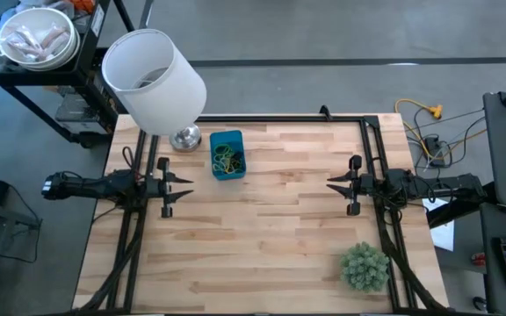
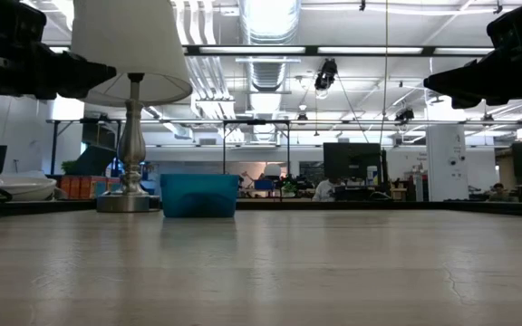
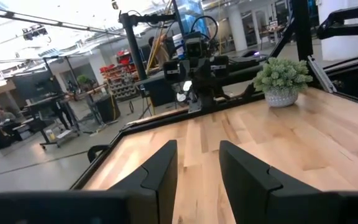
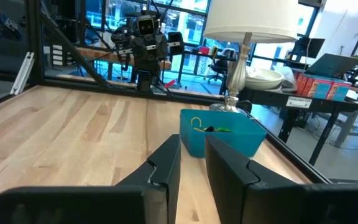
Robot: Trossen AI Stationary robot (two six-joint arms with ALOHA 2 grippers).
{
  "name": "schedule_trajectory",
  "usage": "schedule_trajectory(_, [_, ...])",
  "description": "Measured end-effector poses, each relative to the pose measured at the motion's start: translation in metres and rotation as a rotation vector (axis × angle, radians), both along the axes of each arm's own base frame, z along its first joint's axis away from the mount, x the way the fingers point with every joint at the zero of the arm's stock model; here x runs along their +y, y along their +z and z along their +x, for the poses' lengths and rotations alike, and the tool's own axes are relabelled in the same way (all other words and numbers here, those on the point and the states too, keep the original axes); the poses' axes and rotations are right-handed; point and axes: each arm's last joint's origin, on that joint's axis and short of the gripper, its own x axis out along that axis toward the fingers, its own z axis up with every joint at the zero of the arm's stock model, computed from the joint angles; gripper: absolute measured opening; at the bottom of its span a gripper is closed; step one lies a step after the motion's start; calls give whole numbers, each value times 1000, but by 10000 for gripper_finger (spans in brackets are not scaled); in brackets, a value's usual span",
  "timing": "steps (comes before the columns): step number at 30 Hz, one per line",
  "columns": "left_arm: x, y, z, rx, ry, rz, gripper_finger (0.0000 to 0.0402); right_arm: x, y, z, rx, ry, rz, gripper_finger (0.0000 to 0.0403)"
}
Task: Pick and place rubber bands into bin
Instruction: Return to Home Position
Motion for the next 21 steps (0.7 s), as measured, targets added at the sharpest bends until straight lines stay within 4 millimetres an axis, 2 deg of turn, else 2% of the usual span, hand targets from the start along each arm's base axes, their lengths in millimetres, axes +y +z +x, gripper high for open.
schedule_trajectory(7, [0,0,0,-12,-6,-130,105,0,0,0,0,0,1,68])
schedule_trajectory(21, [0,-1,1,4,-9,-128,105,0,0,0,0,0,1,68])
